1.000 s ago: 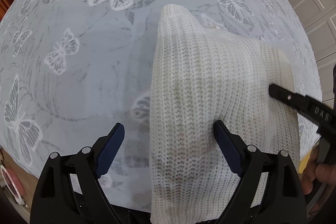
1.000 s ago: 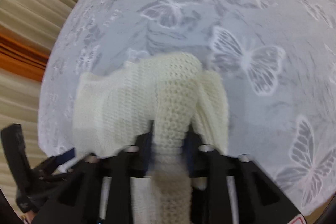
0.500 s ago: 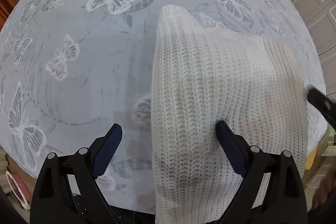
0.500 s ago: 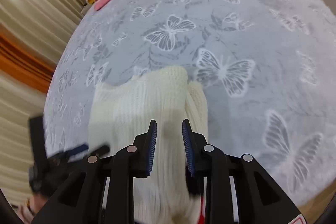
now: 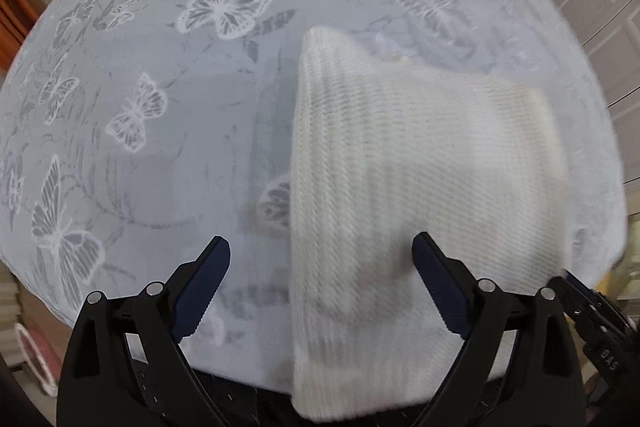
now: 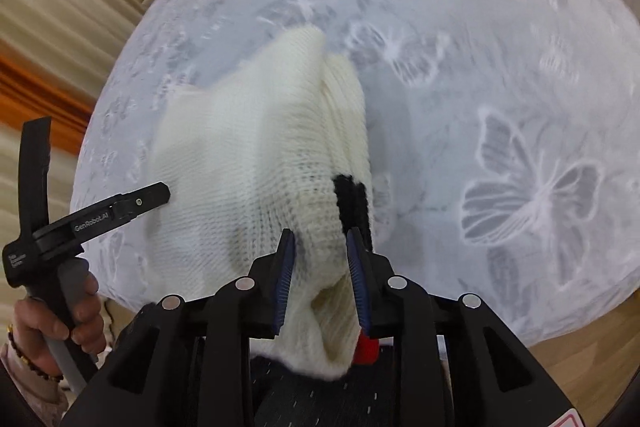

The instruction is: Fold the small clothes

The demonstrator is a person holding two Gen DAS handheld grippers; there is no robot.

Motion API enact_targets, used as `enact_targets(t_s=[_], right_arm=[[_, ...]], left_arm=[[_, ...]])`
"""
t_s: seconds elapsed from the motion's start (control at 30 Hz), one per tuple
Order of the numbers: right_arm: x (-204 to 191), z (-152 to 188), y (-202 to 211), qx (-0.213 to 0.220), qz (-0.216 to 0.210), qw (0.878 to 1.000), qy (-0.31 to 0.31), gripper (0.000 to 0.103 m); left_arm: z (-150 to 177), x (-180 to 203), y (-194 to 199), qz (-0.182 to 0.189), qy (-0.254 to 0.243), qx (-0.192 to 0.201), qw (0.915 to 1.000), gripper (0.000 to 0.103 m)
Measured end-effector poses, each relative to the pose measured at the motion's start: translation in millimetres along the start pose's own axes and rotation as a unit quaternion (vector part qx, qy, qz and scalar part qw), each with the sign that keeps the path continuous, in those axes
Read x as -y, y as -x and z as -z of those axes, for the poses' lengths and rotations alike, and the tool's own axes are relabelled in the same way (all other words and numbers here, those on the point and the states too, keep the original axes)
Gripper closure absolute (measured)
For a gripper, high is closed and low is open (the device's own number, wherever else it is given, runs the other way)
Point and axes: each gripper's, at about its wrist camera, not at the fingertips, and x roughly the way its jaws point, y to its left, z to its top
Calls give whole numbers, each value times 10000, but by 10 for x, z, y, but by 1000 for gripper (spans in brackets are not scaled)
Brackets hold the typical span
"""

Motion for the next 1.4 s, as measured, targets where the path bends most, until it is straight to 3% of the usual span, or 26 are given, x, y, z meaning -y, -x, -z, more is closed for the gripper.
enact_targets(t_s=[0.1,0.2,0.27,0.3,0.33,0.47,0.5,0.57,0.63,0.77,0.8,0.83,0.93,1.03,1.17,1.3,1.4], right_arm=[[-14,105,114,53,112,9998,135,53],[68,232,54,-177,-29,9998,53,52],[98,327,-55,-399,-165,9991,-13,61],[116,393,-128,-510,-232,9984,0,90],[103,435,-161,-551,-183,9983,-30,91],[12,448,129,-62,-257,9997,4,91],[24,461,105,-92,-149,9998,95,91],[154,521,-187,-572,52,9983,128,90],[240,544,-290,-680,59,9977,-25,86],[163,447,-86,-518,-91,9985,-151,75],[118,395,-15,-452,-98,9989,-115,67],[94,347,49,-347,-109,9993,-85,53],[56,112,149,7,-104,9999,-48,34],[78,-114,0,-5,-158,9998,-130,29],[124,-335,-410,-343,-242,9984,-388,29],[262,-392,-714,-674,-762,9908,-894,29],[311,-339,-803,-674,-949,9880,-1017,21]], left_arm=[[157,-44,189,261,-30,71,9996,13],[368,-150,219,497,204,-129,9985,13],[539,-208,148,602,331,-368,9970,13],[614,-211,118,586,324,-453,9967,13],[694,-216,72,501,304,-559,9967,13],[859,-254,56,420,315,-649,9965,13],[878,-256,57,404,290,-640,9967,13],[880,-246,18,390,220,-650,9969,13],[856,-227,-53,287,207,-719,9968,13],[787,-209,15,357,265,-600,9972,13],[758,-208,55,431,273,-546,9972,13],[738,-212,79,466,287,-514,9972,13],[634,-226,123,558,344,-421,9970,13],[520,-223,137,580,375,-335,9970,13],[362,-190,70,597,313,-345,9971,12],[182,-140,-139,797,336,-414,9954,11],[87,-171,-336,996,570,-629,9914,9]])
